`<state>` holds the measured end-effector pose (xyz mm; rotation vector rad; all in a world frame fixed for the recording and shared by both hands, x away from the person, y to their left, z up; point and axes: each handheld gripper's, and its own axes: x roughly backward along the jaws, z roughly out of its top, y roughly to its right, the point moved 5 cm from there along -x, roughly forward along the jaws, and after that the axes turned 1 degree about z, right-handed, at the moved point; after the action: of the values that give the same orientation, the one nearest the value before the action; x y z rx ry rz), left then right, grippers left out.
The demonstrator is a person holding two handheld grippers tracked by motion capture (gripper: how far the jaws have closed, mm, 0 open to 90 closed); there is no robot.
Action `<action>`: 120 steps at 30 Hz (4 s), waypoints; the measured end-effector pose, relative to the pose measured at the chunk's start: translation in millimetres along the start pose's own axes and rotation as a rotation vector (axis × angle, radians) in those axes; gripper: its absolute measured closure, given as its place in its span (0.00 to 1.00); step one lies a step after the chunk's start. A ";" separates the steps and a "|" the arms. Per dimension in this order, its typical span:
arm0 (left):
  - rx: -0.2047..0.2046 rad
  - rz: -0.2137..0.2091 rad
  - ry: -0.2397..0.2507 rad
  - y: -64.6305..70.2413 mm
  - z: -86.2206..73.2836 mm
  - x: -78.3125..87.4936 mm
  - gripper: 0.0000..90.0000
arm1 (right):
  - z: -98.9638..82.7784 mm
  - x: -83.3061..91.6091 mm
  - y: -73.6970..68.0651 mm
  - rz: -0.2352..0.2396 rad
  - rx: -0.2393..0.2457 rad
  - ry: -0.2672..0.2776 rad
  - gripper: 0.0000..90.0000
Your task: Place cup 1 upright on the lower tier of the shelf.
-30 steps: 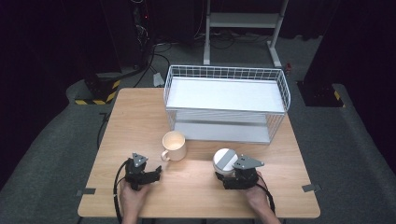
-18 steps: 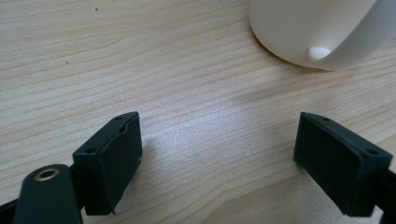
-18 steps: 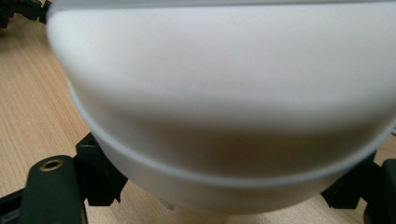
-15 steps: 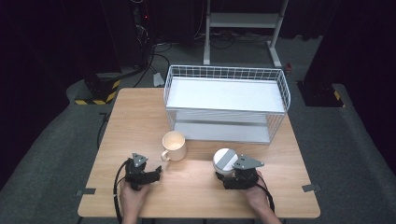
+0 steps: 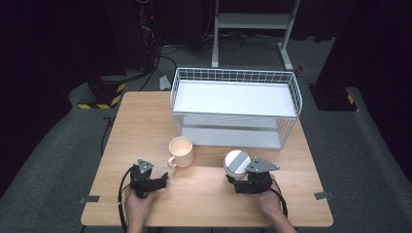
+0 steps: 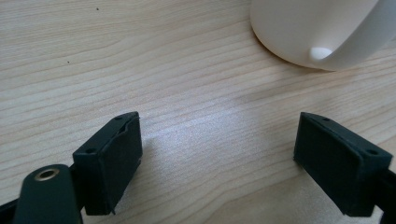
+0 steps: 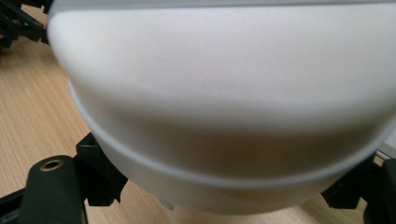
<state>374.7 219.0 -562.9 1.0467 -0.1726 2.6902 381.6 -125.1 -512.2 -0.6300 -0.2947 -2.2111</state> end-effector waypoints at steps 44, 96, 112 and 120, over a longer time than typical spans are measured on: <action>0.001 0.001 0.000 0.0 -0.1 0.1 0.17 | 14.6 3.7 45.7 -0.023 -0.115 -0.002 0.21; -0.003 0.000 -0.003 -0.3 -0.2 0.3 0.17 | 22.9 -38.8 115.6 -0.249 -0.183 -0.021 0.21; -0.001 0.001 -0.001 -0.1 -0.1 0.2 0.17 | 26.1 -44.8 126.0 -0.276 -0.195 -0.030 0.21; 0.000 0.001 -0.001 -0.1 -0.1 0.2 0.17 | 25.9 -47.4 133.2 -0.298 -0.183 -0.007 0.21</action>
<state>374.5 219.2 -562.8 1.0480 -0.1739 2.6908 517.7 -171.1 -514.7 -0.7319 -0.2014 -2.5433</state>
